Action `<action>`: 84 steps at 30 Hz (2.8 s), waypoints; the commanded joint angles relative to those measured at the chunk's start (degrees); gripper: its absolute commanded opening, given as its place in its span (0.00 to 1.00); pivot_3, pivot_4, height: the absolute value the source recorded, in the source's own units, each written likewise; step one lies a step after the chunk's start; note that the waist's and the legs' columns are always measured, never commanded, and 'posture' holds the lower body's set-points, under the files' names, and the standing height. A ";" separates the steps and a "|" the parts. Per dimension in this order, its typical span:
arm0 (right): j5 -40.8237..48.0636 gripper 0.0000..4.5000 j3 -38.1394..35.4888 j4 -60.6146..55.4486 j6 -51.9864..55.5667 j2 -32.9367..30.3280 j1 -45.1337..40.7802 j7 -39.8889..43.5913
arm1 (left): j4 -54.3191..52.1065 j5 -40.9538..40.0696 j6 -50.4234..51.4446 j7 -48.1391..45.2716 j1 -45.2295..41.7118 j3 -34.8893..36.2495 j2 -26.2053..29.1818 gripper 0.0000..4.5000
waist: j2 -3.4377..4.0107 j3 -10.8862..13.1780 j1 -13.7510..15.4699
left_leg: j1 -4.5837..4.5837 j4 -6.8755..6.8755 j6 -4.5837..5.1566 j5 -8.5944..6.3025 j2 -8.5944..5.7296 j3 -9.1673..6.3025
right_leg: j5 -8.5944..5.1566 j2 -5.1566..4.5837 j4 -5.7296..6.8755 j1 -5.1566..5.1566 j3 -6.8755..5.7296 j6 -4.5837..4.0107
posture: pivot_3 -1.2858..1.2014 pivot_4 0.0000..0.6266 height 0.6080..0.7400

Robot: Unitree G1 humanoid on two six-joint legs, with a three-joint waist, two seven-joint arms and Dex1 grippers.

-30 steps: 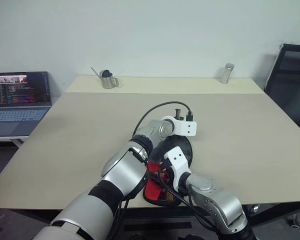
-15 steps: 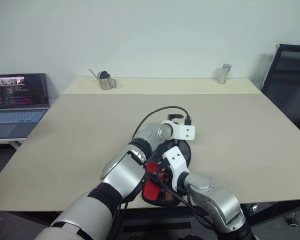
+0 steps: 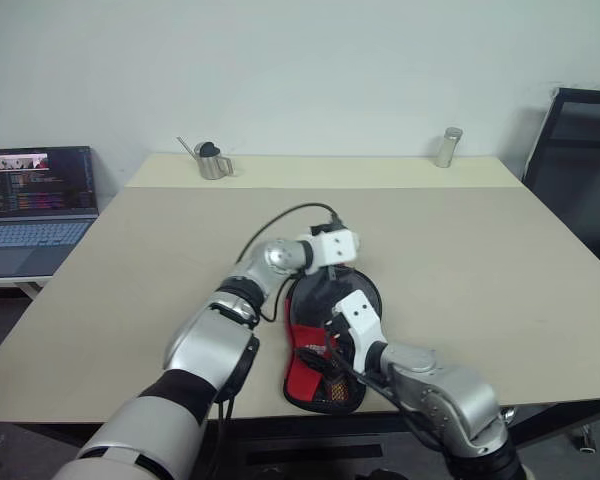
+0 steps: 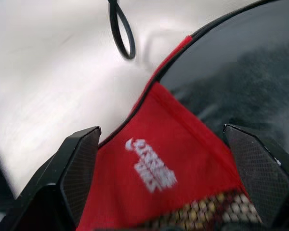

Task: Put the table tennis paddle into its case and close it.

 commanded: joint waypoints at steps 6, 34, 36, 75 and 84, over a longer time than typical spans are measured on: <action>10.55 1.00 -14.86 -1.47 0.71 -5.19 -7.27 4.93 | -20.70 -22.21 14.21 -33.29 15.94 11.34 10.88 1.00 | 0.02 0.00 -0.17 | 0.04 -0.02 0.00 0.00 0.09 -0.08 | -0.01 0.06 0.03 0.03 -0.06 -0.06 | 0.52 0.24 1.00; 0.19 0.49 -15.10 39.93 -20.03 -3.33 -12.66 2.40 | -70.20 -37.95 48.14 -27.49 40.03 13.87 22.94 1.00 | 0.07 0.03 0.13 | 0.09 -0.02 0.01 0.01 0.13 0.01 | 0.04 0.18 0.02 0.03 0.22 -0.15 | 0.52 0.24 1.00; 0.37 0.33 -14.92 40.70 -19.79 -3.11 -13.17 3.25 | -70.85 -38.09 48.46 -27.56 40.01 13.76 23.01 1.00 | 0.08 0.03 0.09 | 0.09 -0.02 0.01 0.01 0.14 0.01 | 0.04 0.24 0.02 0.03 0.26 -0.15 | 0.52 0.24 1.00; -5.96 0.01 -7.02 49.89 -23.40 -2.52 -21.66 13.79 | -73.91 -38.00 48.40 -26.33 42.13 10.40 22.76 1.00 | 0.09 0.04 -1.38 | 0.46 -0.42 -0.01 0.00 0.49 0.51 | 0.12 0.67 -0.03 -0.05 1.03 -0.33 | 0.52 0.24 1.00; -1.99 0.61 -10.14 37.28 -14.98 -2.71 -18.56 11.24 | -73.95 -37.59 47.42 -25.61 43.13 9.00 22.21 1.00 | 0.10 0.04 -1.26 | 0.45 -0.49 -0.01 0.00 0.48 0.51 | 0.12 0.62 -0.09 -0.07 1.05 -0.33 | 0.52 0.24 1.00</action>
